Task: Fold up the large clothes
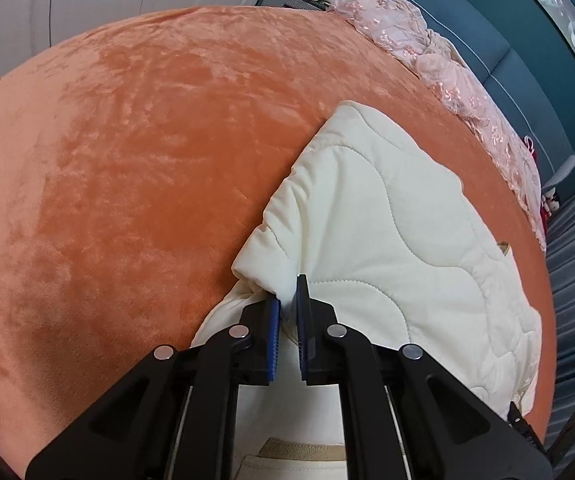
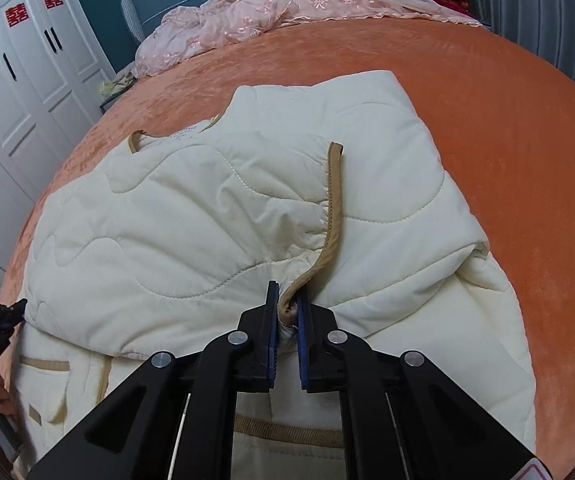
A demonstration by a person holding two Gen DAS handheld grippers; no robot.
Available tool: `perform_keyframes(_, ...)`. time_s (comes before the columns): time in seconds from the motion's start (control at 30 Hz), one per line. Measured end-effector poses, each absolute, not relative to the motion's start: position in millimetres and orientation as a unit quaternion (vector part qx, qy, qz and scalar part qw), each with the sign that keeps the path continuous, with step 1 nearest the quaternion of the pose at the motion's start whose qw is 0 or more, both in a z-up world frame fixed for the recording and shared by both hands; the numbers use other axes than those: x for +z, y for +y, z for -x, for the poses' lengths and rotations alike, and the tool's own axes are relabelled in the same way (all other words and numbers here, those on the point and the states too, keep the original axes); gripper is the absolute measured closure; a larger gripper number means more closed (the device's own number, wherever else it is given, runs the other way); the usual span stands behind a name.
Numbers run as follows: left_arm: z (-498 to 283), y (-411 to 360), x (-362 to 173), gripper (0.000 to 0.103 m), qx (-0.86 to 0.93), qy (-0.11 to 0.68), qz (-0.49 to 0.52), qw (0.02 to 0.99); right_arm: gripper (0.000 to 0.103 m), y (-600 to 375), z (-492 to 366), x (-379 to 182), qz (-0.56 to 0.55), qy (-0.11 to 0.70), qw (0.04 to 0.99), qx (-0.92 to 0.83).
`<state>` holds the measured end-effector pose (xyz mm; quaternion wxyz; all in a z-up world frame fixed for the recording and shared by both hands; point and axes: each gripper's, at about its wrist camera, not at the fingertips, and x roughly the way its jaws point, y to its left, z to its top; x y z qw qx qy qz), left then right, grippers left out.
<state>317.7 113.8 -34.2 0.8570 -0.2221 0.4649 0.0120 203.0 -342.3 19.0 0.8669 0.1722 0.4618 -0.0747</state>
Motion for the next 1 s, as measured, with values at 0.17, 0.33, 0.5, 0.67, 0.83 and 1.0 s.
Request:
perform_keyframes(0.17, -298.7, 99.5, -12.9, 0.077, 0.021, 0.446, 0.135, 0.885, 0.084, -346.3, -184.1, 45.9, -0.176, 0.45, 0.87, -0.095)
perform_keyframes(0.33, -277.3, 93.5, 31.0, 0.068, 0.017, 0.406, 0.082, 0.91, 0.083, -342.8, -175.3, 97.3, -0.141, 0.388, 0.903, -0.116)
perform_keyframes(0.5, -311.9, 55.7, 43.1, 0.062, -0.023, 0.407, 0.076, 0.91, 0.082, -304.9, -229.3, 96.6, -0.127, 0.403, 0.905, -0.051)
perform_keyframes(0.67, -336.0, 17.9, 5.8, 0.062, -0.035, 0.446, 0.057, 0.892, 0.082, -261.2, -261.5, 58.5, -0.091, 0.441, 0.892, -0.024)
perform_keyframes(0.83, -328.4, 8.5, -24.8, 0.06, -0.03, 0.445, 0.026, 0.895, 0.083, -252.7, -254.6, 24.6, -0.082, 0.46, 0.884, -0.023)
perform_keyframes(1.0, -319.9, 6.3, -37.3, 0.059, -0.037, 0.425, 0.007, 0.905, 0.086, -260.6, -241.0, 12.0, -0.1, 0.446, 0.889, -0.013)
